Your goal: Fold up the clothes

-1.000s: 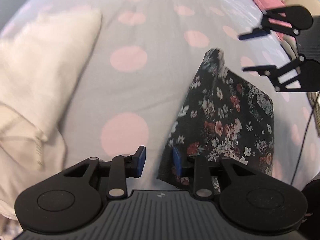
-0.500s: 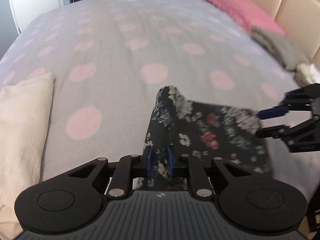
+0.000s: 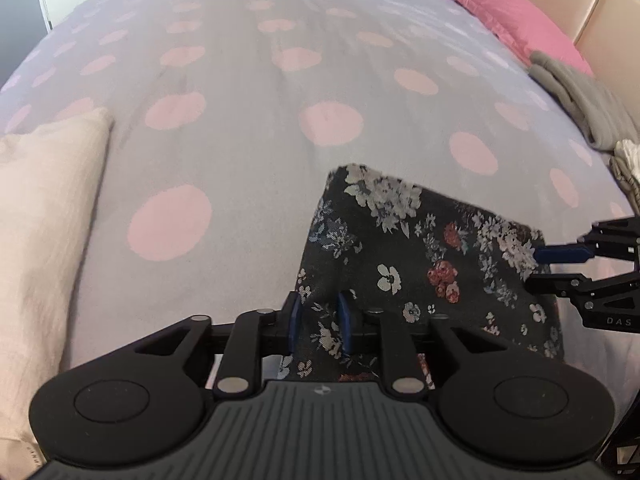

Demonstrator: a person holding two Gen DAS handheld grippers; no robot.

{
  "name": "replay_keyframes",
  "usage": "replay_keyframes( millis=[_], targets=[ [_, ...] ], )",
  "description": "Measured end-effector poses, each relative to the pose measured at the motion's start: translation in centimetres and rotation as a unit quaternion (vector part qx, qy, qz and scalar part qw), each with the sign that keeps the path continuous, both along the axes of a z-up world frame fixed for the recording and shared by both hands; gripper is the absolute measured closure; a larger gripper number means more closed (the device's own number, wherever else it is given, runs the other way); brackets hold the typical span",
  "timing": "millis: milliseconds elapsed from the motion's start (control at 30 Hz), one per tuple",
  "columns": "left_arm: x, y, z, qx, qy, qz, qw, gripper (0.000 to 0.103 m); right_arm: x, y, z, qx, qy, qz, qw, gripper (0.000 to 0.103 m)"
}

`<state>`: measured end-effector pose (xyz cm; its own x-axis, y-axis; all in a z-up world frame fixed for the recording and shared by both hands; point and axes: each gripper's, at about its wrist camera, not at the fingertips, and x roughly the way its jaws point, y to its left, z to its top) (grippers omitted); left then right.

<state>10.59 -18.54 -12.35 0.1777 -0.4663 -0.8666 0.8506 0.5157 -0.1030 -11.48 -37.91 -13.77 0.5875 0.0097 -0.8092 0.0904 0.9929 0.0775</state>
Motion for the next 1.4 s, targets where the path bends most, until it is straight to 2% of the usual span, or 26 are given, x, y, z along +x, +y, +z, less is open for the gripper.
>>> replay_keyframes(
  millis=[33, 67, 100, 167, 233, 333, 433, 700, 833, 933, 1000, 1067, 1300, 1367, 1400],
  targets=[
    [0.0, 0.4, 0.6, -0.004, -0.007, -0.001, 1.0000, 0.063, -0.6, -0.1, 0.3, 0.007, -0.004, -0.012, 1.000, 0.062],
    [0.1, 0.7, 1.1, -0.006, -0.013, -0.003, 0.9999, 0.047, -1.3, -0.2, 0.2, 0.024, -0.003, -0.026, 0.999, 0.057],
    [0.2, 1.1, 1.4, -0.007, -0.018, -0.003, 0.9998, 0.044, -2.0, -0.2, 0.0, 0.043, -0.001, -0.039, 0.998, 0.054],
    [0.9, 1.8, 1.5, -0.006, -0.018, 0.005, 0.9998, 0.044, -3.3, -0.2, -0.5, 0.080, 0.003, -0.066, 0.995, 0.049],
    [1.8, 2.3, 1.0, -0.007, 0.009, 0.020, 0.9997, 0.044, -4.7, -0.2, -0.9, 0.116, 0.007, -0.093, 0.989, 0.047],
    [2.7, 2.8, -0.7, -0.014, 0.072, 0.017, 0.9972, 0.044, -6.7, -0.2, -1.6, 0.171, 0.012, -0.132, 0.976, 0.042],
    [2.8, 3.1, -2.2, -0.017, 0.096, 0.016, 0.9951, 0.044, -8.7, -0.2, -2.2, 0.224, 0.018, -0.171, 0.959, 0.042],
    [3.5, 3.5, -4.2, -0.030, 0.162, 0.041, 0.9855, 0.048, -8.6, 0.1, -4.4, 0.296, 0.000, -0.207, 0.932, 0.041],
    [3.7, 3.4, -4.7, -0.035, 0.172, 0.042, 0.9836, 0.048, -7.9, 0.1, -6.1, 0.336, -0.010, -0.230, 0.913, 0.051],
    [4.0, 3.6, -5.1, -0.041, 0.185, 0.047, 0.9807, 0.049, -8.2, -0.3, -6.4, 0.357, -0.021, -0.242, 0.902, 0.072],
    [3.7, 3.4, -4.9, -0.041, 0.188, 0.047, 0.9803, 0.054, -8.5, -0.8, -6.0, 0.372, -0.025, -0.242, 0.896, 0.087],
    [3.2, 3.2, -4.9, -0.042, 0.194, 0.043, 0.9791, 0.060, -8.7, -1.3, -5.0, 0.376, -0.030, -0.229, 0.897, 0.091],
    [0.0, 2.2, -4.8, -0.031, 0.201, 0.017, 0.9789, 0.060, -9.1, -4.5, -1.1, 0.317, -0.020, -0.206, 0.926, 0.093],
    [-1.4, 1.8, -4.5, -0.022, 0.181, 0.012, 0.9831, 0.060, -9.2, -5.5, -0.1, 0.298, -0.017, -0.202, 0.933, 0.097],
    [-2.1, 1.6, -4.3, -0.018, 0.170, 0.010, 0.9853, 0.060, -9.5, -6.3, 0.3, 0.284, -0.014, -0.204, 0.937, 0.103]
  ],
)
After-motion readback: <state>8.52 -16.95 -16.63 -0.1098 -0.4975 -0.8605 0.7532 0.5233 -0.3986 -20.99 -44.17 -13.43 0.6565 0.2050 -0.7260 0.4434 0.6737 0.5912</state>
